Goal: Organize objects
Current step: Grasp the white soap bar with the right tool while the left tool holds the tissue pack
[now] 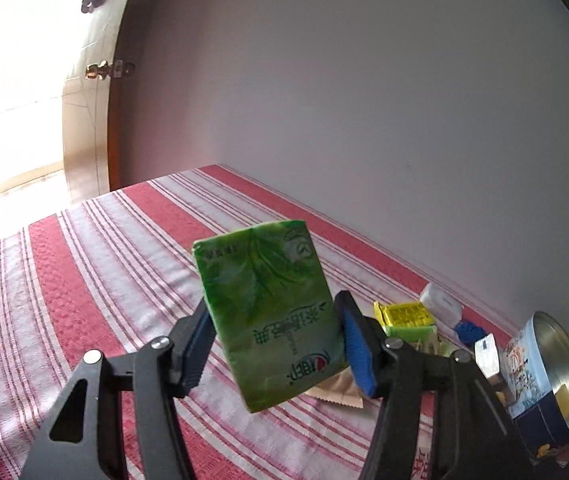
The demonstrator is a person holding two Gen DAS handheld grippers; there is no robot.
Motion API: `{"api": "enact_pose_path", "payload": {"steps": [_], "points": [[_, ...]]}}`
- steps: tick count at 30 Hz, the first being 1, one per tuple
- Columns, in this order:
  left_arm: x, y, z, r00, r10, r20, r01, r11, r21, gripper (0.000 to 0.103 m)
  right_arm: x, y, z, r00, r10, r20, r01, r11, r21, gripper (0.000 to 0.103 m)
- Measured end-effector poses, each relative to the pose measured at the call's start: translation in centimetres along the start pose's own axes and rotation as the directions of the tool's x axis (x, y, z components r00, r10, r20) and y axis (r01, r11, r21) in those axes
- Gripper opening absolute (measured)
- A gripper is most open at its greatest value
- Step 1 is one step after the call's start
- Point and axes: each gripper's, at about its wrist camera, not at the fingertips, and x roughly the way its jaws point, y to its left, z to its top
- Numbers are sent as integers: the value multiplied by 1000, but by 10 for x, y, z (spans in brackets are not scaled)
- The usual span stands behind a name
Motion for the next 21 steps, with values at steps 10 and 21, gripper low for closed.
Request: {"api": "enact_pose_path", "payload": {"steps": [10, 21], "points": [[2, -4, 0, 1000, 5, -6, -4, 1000, 22, 58, 67, 12, 26, 986, 28, -165, -25, 1000, 17, 89], [7, -3, -7, 999, 31, -15, -30, 999, 31, 59, 56, 23, 14, 981, 39, -190, -43, 999, -13, 45]]}}
